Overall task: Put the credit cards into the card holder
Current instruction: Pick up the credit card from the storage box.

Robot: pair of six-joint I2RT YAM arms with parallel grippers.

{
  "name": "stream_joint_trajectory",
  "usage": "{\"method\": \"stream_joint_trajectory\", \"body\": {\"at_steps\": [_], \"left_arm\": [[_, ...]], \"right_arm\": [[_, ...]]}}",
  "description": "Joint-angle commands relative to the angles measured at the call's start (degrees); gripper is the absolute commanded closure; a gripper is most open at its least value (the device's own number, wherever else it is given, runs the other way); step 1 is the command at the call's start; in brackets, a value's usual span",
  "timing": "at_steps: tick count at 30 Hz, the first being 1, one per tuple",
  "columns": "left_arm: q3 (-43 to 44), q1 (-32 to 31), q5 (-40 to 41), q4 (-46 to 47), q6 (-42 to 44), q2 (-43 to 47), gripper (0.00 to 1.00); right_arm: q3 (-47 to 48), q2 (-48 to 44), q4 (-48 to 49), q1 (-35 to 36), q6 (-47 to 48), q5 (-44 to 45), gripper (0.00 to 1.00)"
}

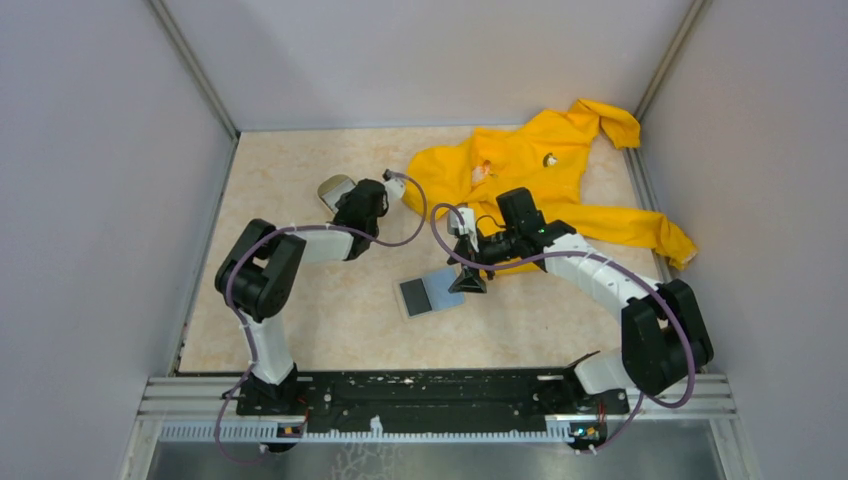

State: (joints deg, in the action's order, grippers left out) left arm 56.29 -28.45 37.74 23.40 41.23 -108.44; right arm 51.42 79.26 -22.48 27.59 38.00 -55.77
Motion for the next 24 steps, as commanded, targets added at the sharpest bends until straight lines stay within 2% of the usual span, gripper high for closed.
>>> {"method": "stream_joint_trajectory", "body": {"at_steps": [1,5,10,15,20,24], "left_arm": [[0.83,0.96,2.27,3.85,2.04,-0.59,0.61],[0.90,0.98,2.76,4.87,2.37,-1.70,0.62],[-0.08,1.12,3.80,10.35,5.85,-3.04,0.50],[0.55,1.15,3.46,10.46,6.70,-5.65,0.41],[0.90,1.18,3.06,10.29,7.35,-6.39,0.40],[1.88,1.28,1.59,6.64,5.92,-6.06,0.41]], "right_arm": [[1.80,-0.08,0.15,-0.17,1.44,-2.32,0.32],[1.76,-0.16,0.07,-0.17,1.55,-2.47,0.32],[1.96,-0.03,-0.26,-0.17,1.72,-2.67,0.32],[2.03,-0.09,-0.47,-0.17,1.86,-2.74,0.32],[2.16,-0.02,-0.55,-0.17,1.82,-3.00,0.32],[2.25,-0.03,-0.65,-0.17,1.82,-3.11,0.32]]}}
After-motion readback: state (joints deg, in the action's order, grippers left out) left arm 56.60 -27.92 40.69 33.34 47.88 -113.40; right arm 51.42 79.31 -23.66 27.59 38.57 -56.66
